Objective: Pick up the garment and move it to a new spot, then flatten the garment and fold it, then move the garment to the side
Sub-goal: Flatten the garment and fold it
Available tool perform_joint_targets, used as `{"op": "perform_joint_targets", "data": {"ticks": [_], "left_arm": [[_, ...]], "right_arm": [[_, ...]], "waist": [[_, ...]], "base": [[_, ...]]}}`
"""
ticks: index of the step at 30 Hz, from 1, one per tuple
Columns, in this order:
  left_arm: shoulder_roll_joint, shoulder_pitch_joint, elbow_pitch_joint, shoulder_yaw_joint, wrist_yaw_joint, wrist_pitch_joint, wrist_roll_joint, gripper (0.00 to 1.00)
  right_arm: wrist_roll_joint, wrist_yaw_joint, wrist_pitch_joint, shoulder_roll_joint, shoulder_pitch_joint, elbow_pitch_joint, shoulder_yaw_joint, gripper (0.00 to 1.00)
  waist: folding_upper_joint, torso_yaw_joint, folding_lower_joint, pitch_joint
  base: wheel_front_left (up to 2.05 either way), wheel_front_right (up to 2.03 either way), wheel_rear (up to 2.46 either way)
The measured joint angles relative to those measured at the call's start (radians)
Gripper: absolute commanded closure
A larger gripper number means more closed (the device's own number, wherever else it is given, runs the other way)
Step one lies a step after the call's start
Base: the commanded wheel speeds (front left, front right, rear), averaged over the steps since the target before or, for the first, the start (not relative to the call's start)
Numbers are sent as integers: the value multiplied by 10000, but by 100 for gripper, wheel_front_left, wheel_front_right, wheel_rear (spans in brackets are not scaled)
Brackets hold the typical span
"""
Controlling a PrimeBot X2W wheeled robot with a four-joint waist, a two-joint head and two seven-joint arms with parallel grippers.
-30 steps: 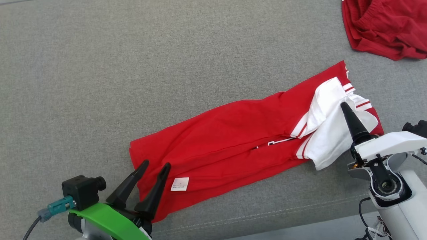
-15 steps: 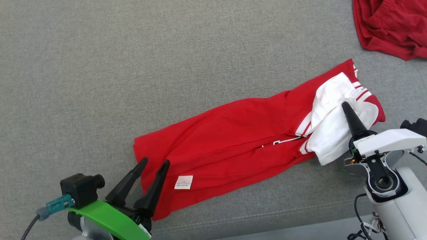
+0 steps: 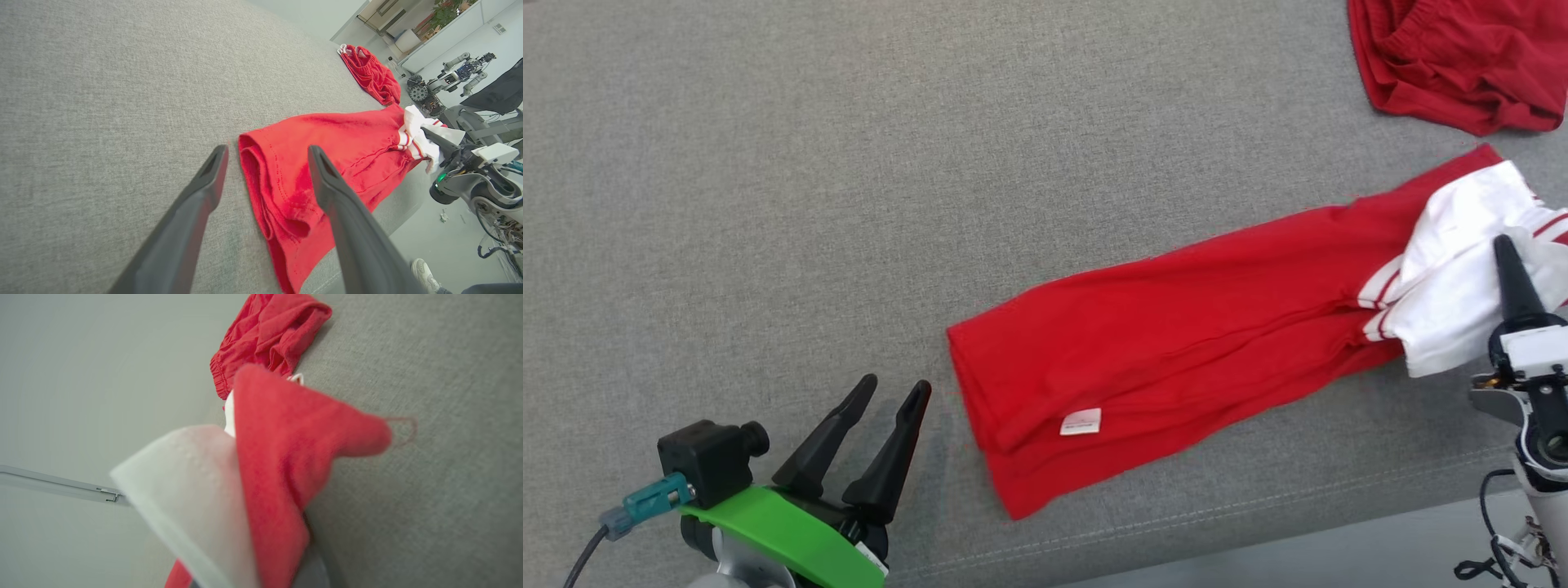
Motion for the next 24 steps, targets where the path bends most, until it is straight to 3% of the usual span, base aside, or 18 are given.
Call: {"op": "perform_joint_targets", "data": {"ticks": [8, 16, 24], "left_arm": [[-4, 0, -88, -33, 2, 6, 58, 0], [-150, -1, 94, -104, 2, 44, 73, 0], [-159, 2, 276, -73, 2, 44, 73, 0]], "right_arm": [[-1028, 82, -107, -1202, 94, -268, 163, 100], [-3359, 604, 422, -2069, -130, -2387, 2359, 100], [-4583, 704, 1271, -2456, -127, -3919, 3962, 100]], "waist": [[0, -82, 0, 7], [0, 29, 0, -281], [0, 158, 1, -692]], "base": [[0, 0, 0], [0, 0, 0], [0, 0, 0]]}}
